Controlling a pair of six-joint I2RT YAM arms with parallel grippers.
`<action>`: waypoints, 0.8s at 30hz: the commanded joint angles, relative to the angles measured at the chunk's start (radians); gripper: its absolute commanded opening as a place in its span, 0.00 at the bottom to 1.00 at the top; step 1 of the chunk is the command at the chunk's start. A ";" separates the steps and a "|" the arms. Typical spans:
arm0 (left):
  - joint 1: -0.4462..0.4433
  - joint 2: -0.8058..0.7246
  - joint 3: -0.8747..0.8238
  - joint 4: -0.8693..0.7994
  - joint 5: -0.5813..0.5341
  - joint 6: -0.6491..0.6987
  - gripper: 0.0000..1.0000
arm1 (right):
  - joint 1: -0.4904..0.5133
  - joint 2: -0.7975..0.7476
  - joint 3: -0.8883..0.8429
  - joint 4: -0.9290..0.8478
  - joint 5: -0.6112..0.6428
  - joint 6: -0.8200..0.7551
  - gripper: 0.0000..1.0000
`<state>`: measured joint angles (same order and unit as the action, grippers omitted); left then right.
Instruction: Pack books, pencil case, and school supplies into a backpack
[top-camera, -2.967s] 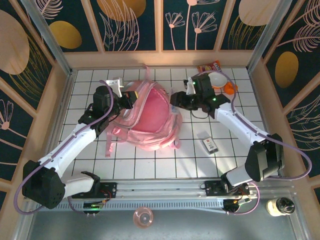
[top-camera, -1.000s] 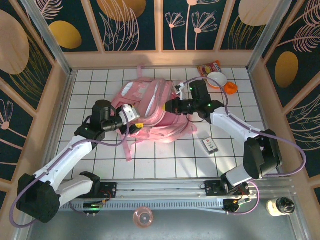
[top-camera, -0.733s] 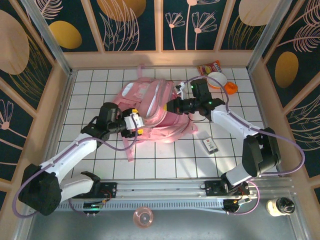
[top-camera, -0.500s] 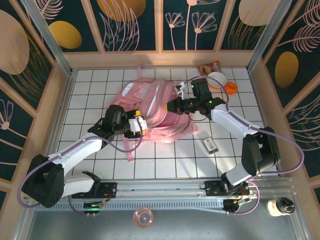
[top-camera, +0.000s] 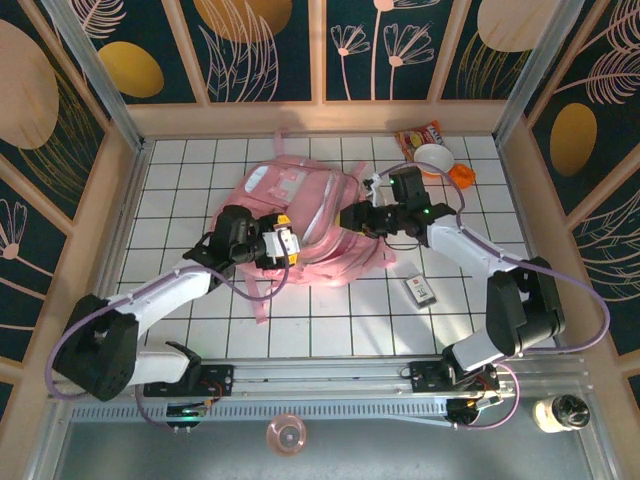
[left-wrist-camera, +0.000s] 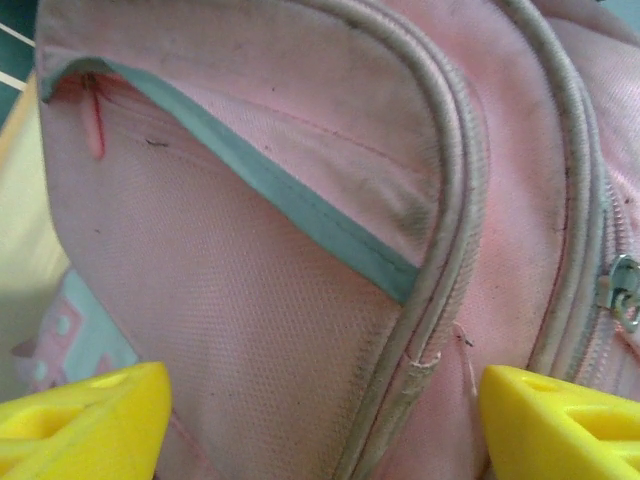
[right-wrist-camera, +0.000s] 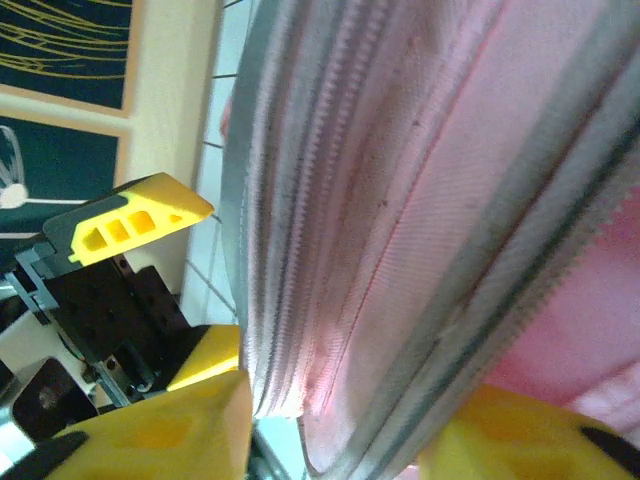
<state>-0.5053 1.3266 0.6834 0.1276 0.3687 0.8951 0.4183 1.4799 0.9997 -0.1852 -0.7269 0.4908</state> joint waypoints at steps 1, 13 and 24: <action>-0.004 0.042 0.061 -0.075 0.056 0.060 0.81 | -0.003 -0.097 -0.027 -0.039 0.143 -0.006 0.49; -0.005 0.035 0.034 -0.244 0.018 0.189 0.94 | 0.132 -0.245 -0.112 -0.142 0.400 0.024 0.50; -0.011 0.102 -0.021 -0.036 -0.087 0.117 0.31 | 0.232 -0.285 -0.181 -0.031 0.472 0.131 0.49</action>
<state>-0.5194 1.4403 0.6823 0.0494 0.3031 1.0325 0.6418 1.2354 0.8413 -0.2626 -0.3023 0.5674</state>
